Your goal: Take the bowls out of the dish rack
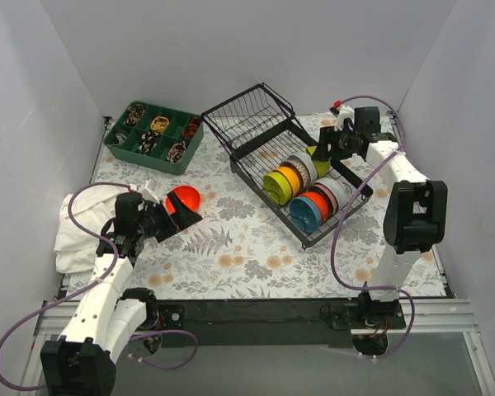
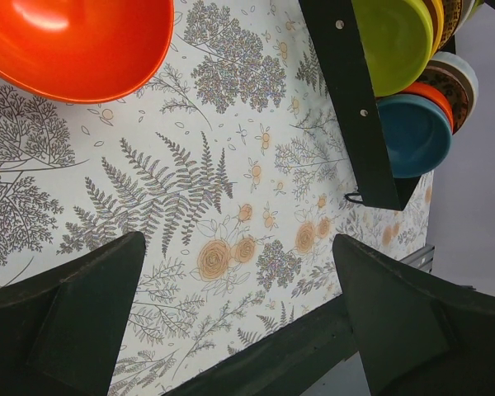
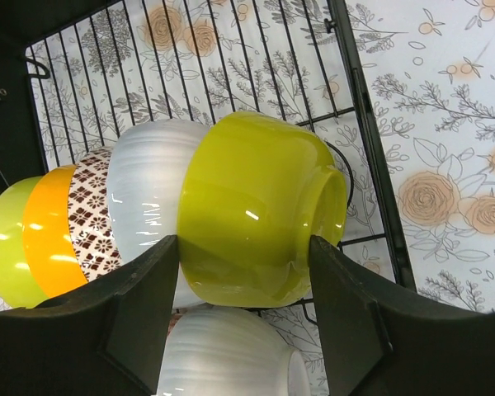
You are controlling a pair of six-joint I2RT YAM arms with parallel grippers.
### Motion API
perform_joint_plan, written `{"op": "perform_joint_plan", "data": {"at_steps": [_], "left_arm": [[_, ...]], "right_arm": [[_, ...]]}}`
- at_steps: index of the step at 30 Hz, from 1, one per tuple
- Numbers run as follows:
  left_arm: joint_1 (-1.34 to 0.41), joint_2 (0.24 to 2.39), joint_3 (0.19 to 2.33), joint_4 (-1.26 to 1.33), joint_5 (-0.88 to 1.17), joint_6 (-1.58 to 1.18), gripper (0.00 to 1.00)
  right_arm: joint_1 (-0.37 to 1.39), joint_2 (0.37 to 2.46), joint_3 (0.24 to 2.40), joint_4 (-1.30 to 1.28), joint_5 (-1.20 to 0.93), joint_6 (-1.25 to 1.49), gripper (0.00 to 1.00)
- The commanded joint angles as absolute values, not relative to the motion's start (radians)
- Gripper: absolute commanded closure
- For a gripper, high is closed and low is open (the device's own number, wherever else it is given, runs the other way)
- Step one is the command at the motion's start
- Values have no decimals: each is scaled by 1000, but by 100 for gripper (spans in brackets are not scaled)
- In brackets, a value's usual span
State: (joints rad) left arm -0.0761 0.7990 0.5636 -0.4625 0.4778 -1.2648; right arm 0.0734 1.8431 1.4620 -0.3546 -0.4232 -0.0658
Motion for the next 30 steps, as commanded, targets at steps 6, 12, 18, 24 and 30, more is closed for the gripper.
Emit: {"op": "perform_joint_plan", "data": {"at_steps": [6, 12, 18, 24, 30], "left_arm": [[-84, 782, 555, -448, 471, -1266, 2], [-84, 785, 555, -443, 479, -1262, 2], [-86, 793, 558, -440, 485, -1259, 2], [-90, 816, 566, -419, 508, -1256, 2], [-113, 850, 609, -379, 518, -1269, 2]], "right_arm": [[67, 1747, 1424, -310, -304, -28, 99], [66, 1717, 1424, -305, -287, -8, 99], [67, 1672, 1413, -304, -256, 18, 99], [66, 1625, 1419, -307, -270, 70, 99], [66, 1551, 1413, -307, -317, 138, 99]]}}
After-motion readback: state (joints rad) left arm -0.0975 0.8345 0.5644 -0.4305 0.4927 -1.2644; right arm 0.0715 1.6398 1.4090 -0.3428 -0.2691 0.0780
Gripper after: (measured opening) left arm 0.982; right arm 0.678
